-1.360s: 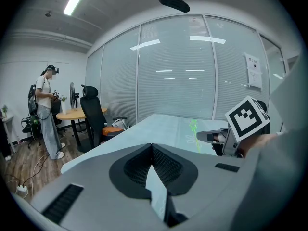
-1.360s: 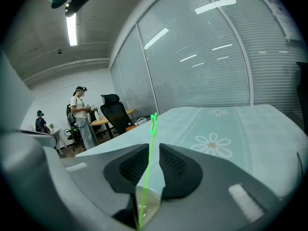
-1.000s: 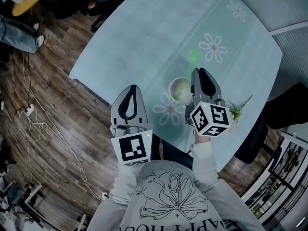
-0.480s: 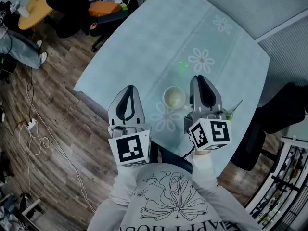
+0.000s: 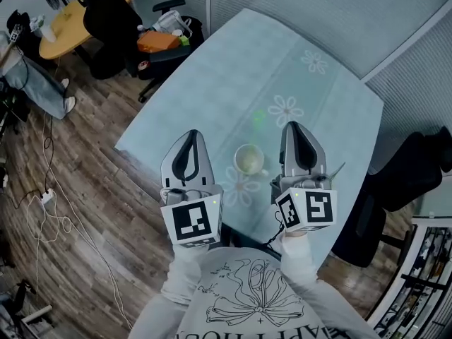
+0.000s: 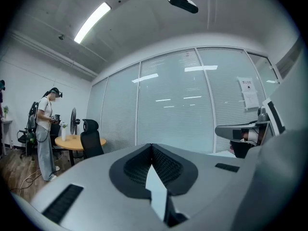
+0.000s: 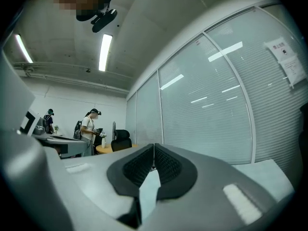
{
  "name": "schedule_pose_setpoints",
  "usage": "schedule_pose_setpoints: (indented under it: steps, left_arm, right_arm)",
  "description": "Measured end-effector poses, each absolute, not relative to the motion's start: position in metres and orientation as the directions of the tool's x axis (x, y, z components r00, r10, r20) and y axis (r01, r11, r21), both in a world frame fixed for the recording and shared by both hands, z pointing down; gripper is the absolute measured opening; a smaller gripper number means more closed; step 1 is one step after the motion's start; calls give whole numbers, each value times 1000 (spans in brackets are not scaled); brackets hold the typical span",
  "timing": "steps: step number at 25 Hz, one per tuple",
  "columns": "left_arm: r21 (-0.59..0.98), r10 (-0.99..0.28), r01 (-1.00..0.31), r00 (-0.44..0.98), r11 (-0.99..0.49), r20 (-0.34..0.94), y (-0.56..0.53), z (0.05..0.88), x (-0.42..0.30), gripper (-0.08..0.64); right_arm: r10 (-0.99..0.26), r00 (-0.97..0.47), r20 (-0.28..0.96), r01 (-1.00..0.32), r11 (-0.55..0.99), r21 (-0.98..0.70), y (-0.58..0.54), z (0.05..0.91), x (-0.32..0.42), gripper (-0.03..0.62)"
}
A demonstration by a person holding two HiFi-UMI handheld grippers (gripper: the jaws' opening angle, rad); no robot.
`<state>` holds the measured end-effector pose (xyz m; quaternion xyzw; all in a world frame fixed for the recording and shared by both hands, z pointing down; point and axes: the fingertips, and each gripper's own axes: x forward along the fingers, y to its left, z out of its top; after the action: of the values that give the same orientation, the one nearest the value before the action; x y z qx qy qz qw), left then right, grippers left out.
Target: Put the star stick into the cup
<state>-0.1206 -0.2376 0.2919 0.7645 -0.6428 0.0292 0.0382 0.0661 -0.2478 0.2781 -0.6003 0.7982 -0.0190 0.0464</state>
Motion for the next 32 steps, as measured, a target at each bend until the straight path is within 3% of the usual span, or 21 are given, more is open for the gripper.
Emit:
schedule_pose_setpoints:
  steps: [32]
  left_arm:
    - [-28, -991, -991, 133, -134, 28, -207, 253, -119, 6]
  right_arm:
    - [-953, -288, -91, -952, 295, -78, -227, 255, 73, 11]
